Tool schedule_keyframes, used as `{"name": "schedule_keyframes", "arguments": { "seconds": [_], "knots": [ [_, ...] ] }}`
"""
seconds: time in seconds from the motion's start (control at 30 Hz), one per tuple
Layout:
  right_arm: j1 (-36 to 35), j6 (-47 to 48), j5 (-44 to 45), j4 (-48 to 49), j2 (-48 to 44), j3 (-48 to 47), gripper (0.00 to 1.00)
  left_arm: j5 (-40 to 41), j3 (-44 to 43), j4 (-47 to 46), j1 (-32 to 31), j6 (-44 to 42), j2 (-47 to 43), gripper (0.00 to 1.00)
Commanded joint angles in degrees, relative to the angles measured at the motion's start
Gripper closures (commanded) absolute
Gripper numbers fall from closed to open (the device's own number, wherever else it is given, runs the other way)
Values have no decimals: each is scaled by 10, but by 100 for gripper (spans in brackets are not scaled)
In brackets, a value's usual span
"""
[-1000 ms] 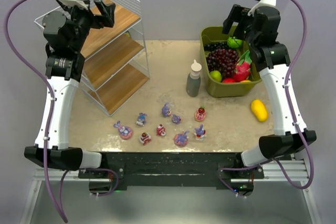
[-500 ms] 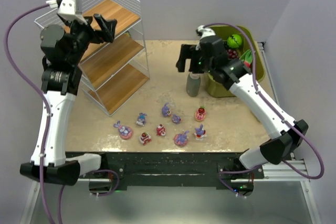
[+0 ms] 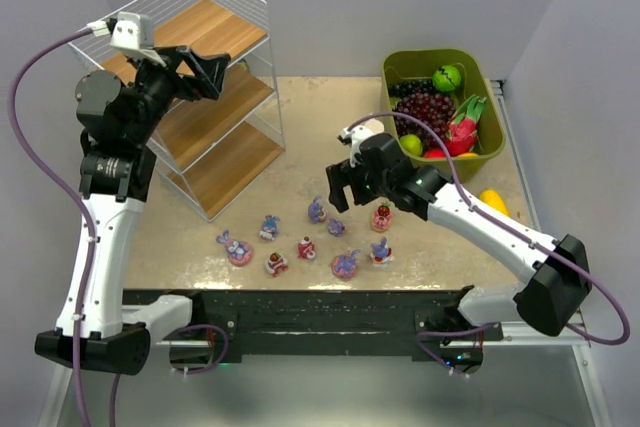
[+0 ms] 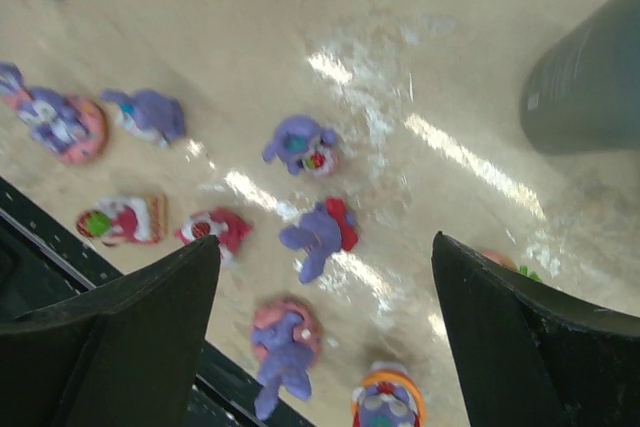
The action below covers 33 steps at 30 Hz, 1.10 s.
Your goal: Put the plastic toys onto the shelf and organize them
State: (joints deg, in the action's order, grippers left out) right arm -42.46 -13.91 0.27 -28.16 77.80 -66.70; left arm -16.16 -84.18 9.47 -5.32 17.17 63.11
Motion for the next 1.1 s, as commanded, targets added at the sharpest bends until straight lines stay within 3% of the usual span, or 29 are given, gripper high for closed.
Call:
{"name": "schedule_keyframes", "arguments": {
  "seconds": [0.0, 0.2, 0.4, 0.53, 0.7, 0.8, 0.87, 1.07],
  "knots": [
    [-1, 5, -4, 44, -45, 53, 10, -29, 15, -38, -1, 16, 3, 0],
    [-3, -66, -14, 45, -81, 117, 14, -73, 12, -72, -1, 39, 21, 0],
    [-6, -46, -64, 29, -149, 140, 13, -88, 14, -84, -1, 50, 36, 0],
    [-10, -31, -148, 19, -179, 169, 13, -89, 21, -86, -1, 59, 43, 0],
    [-15, -42, -155, 0, -204, 193, 14, -94, 28, -109, -1, 64, 45, 0],
    [-16, -69, -99, -11, -219, 204, 17, -93, 30, -109, -1, 66, 44, 0],
    [-15, -115, -12, -43, -227, 199, 20, -93, 31, -109, -1, 67, 42, 0],
    [-15, -202, 90, -126, -231, 192, 20, -81, 35, -109, -1, 71, 45, 0]
  ]
}}
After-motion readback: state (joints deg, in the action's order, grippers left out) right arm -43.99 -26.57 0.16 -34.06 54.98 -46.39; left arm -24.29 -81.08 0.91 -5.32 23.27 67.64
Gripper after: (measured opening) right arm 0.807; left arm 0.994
